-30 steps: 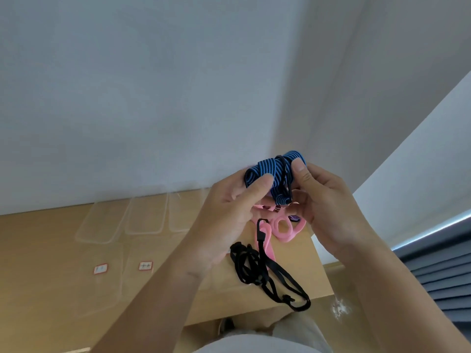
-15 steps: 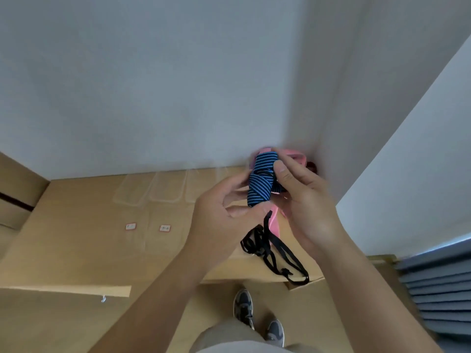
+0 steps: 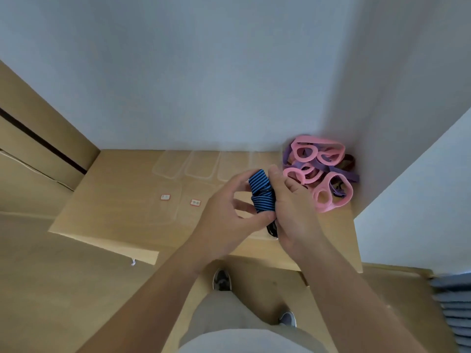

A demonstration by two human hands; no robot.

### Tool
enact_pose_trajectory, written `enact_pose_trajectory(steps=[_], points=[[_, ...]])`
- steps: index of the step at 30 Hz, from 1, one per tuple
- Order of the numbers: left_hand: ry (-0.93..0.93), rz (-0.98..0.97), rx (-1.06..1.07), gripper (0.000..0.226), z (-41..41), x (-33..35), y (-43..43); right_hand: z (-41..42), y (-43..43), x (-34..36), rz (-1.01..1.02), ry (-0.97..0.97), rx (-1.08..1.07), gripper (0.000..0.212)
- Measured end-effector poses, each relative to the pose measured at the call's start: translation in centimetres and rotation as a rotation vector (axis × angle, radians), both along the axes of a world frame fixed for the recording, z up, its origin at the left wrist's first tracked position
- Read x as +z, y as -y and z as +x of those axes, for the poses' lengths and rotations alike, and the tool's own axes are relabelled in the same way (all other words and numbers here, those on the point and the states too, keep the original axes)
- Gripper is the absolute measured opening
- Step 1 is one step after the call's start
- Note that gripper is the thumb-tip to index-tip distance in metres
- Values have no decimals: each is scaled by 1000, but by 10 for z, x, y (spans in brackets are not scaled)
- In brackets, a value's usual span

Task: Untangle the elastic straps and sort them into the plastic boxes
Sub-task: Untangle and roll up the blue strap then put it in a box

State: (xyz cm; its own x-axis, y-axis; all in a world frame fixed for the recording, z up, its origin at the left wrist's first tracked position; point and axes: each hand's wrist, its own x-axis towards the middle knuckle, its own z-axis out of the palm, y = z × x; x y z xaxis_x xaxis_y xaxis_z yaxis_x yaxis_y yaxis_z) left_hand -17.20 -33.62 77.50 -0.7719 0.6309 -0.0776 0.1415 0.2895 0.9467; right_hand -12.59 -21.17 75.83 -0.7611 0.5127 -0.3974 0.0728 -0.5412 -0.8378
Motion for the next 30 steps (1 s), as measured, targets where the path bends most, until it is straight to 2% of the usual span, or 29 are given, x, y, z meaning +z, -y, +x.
enact_pose_trajectory(steps=[4, 8, 13, 15, 21, 23, 25, 30], points=[[82, 9, 70, 68, -23, -5, 18, -17, 17, -11, 16, 18, 69, 38], [227, 90, 124, 66, -64, -15, 38, -45, 37, -22, -80, 1, 104, 20], [314, 92, 125, 63, -132, -44, 64, -94, 66, -35, -124, 93, 63, 45], [335, 75, 108, 63, -166, -54, 72, -118, 77, -40, -150, 149, 20, 48], [338, -12, 25, 63, -266, -77, 89, -197, 104, -54, -370, 222, 6, 26], [320, -67, -12, 63, -297, -86, 92, -224, 112, -63, -356, 248, -3, 21], [306, -121, -56, 65, -326, -96, 89, -248, 119, -72, -307, 275, -38, 28], [174, -326, -220, 58, -387, -123, 56, -299, 119, -105, -216, 401, -168, 27]])
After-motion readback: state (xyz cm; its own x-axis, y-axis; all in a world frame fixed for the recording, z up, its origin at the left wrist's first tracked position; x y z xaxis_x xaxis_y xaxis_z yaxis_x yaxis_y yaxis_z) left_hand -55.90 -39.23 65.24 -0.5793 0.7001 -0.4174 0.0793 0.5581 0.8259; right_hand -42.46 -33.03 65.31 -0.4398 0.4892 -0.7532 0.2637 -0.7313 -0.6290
